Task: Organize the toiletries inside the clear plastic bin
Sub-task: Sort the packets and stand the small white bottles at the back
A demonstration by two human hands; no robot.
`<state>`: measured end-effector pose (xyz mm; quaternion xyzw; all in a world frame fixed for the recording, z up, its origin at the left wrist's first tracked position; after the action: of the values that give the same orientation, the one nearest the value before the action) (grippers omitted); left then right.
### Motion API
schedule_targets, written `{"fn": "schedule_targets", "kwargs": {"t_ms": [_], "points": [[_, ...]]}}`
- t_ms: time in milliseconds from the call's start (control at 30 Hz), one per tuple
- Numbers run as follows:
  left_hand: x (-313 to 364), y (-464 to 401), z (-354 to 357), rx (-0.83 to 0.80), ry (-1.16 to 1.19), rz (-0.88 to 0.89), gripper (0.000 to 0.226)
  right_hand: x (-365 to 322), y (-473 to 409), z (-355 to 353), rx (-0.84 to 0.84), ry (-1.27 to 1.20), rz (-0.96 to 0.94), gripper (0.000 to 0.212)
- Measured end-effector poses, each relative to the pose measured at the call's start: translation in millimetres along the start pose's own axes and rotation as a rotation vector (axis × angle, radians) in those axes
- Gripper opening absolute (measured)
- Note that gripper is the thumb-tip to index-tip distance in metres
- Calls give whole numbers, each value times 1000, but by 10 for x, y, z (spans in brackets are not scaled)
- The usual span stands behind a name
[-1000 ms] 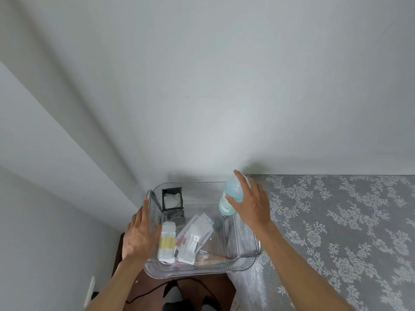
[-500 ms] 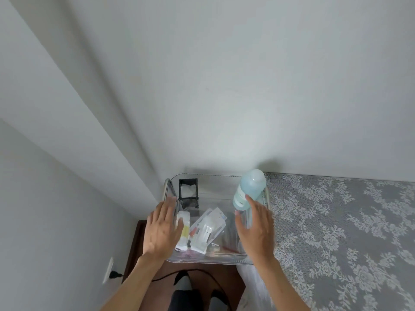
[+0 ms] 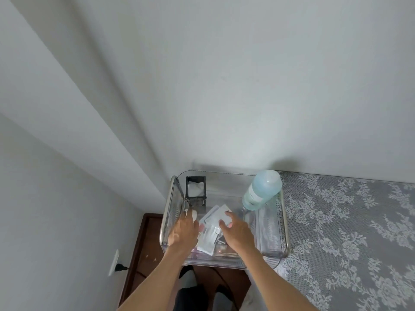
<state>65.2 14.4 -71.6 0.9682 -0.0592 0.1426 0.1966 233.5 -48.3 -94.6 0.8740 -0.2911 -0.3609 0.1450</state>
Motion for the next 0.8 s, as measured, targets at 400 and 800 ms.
{"fn": "schedule_targets", "kwargs": {"t_ms": [400, 800], "points": [[-127, -438, 145, 10, -11, -41, 42, -83, -399, 292, -115, -11, 51, 43], [-137, -388, 173, 51, 63, -17, 42, -50, -409, 257, -90, -223, 128, 36]]}}
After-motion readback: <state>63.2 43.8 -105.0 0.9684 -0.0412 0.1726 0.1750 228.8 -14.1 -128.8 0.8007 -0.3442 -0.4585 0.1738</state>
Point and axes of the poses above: each hand's wrist, its own y-axis away from the middle knuckle, its own z-axis out of the palm, x = y × z, the point moved 3 cm from there along -y, towards the middle knuckle, and after that the axes turned 5 degrees about x, right-handed, at the moved point
